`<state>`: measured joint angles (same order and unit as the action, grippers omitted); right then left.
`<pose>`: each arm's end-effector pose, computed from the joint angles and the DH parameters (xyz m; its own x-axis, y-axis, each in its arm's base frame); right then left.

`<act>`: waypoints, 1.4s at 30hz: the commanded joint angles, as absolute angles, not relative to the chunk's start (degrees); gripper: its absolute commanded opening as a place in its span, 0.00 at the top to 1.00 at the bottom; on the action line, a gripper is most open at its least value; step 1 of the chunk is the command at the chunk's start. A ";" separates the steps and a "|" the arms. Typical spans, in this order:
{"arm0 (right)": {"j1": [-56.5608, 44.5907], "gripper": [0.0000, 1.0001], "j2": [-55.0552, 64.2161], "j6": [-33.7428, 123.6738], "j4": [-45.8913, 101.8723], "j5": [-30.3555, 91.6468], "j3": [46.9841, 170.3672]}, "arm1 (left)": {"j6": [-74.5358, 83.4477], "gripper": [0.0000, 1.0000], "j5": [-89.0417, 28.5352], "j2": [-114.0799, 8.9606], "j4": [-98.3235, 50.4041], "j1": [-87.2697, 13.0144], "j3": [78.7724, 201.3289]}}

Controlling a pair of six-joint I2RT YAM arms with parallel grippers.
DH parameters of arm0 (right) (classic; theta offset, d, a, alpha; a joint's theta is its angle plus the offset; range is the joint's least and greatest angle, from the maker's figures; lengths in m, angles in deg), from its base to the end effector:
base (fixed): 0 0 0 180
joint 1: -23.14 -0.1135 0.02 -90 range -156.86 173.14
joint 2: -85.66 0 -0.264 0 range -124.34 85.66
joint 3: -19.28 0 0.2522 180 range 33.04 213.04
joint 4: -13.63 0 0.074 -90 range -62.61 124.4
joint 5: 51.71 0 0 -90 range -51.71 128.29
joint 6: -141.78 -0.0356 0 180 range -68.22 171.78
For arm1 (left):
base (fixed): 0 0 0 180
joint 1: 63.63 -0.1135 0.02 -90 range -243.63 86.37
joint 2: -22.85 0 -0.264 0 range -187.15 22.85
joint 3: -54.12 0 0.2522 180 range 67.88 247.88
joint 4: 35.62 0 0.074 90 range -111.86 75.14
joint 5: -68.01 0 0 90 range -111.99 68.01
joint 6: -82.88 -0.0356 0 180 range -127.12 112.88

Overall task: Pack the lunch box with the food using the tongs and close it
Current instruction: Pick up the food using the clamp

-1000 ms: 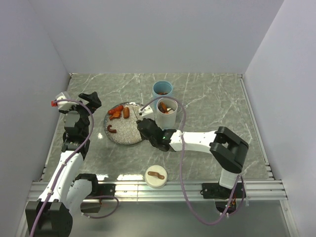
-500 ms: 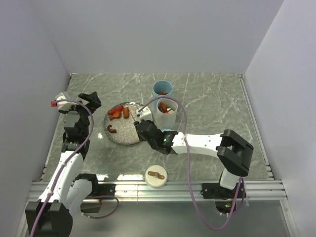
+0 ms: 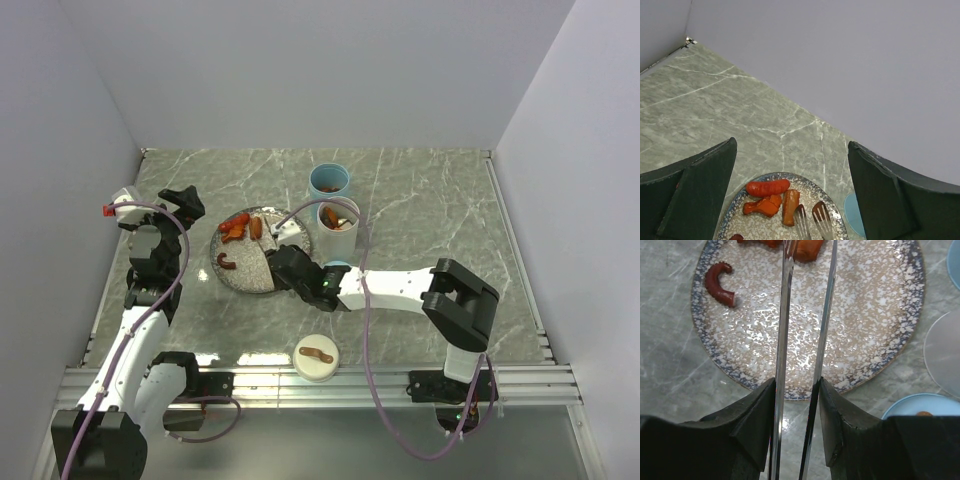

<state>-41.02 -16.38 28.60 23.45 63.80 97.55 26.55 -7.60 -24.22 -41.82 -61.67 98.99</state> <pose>0.1857 0.3482 0.2113 -0.4798 -0.1758 -0.8596 -0.5080 0.8544 0.1089 0.2006 0.0020 0.3047 0.1770 -0.5434 -0.8206 -0.1400 0.8114 -0.5675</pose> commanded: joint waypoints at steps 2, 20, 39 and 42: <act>-41.28 0.53 -16.55 26.38 18.96 62.63 99.66 | 26.54 0.01 -7.49 -23.21 -42.86 -61.87 98.64; -41.28 0.53 -20.25 24.01 22.65 63.25 102.83 | 26.36 0.00 -7.31 -22.68 -42.33 -61.78 98.73; -41.46 0.53 -23.06 23.39 25.72 63.86 105.20 | 26.36 0.01 -7.31 -22.51 -42.16 -61.87 98.64; -41.46 0.53 -23.85 23.57 26.43 63.86 106.08 | 26.45 0.01 -7.23 -22.42 -41.98 -61.87 98.64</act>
